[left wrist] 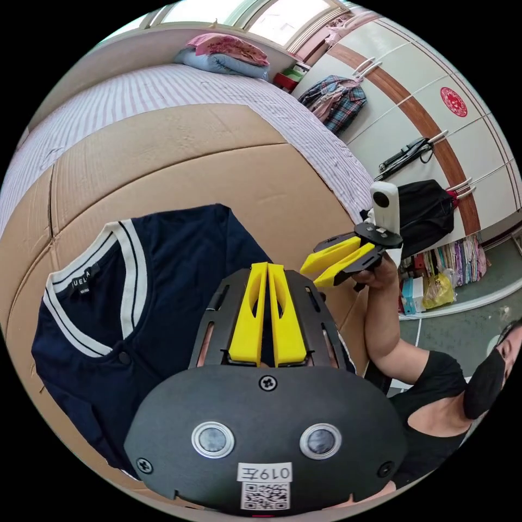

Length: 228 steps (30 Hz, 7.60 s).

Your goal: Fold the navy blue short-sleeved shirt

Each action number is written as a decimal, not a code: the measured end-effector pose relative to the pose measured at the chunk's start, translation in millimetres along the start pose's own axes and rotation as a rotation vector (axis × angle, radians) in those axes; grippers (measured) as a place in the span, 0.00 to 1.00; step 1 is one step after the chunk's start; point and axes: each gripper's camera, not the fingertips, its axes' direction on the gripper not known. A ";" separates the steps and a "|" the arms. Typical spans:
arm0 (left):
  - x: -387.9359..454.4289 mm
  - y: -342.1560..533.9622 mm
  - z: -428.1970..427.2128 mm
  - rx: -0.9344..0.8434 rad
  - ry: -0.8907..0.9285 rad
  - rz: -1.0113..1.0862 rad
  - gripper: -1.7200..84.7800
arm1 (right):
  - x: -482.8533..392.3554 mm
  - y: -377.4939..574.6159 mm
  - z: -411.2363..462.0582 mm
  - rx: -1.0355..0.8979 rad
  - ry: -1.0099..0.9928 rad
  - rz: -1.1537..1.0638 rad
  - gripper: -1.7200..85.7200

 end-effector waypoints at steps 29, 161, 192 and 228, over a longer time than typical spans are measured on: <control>69.7 117.7 38.7 0.064 -0.086 0.114 0.03 | -141.4 104.3 44.2 -0.124 0.239 -0.355 0.11; 427.7 337.1 235.4 0.225 -0.776 0.783 0.03 | -382.2 294.8 205.5 0.009 0.799 -0.195 0.04; 387.0 307.4 203.5 0.228 -0.511 0.581 0.07 | -357.1 253.8 151.0 0.002 0.755 -0.098 0.03; 412.1 263.0 211.0 0.150 -0.773 0.792 0.03 | -368.1 253.0 144.0 -0.082 0.889 -0.145 0.01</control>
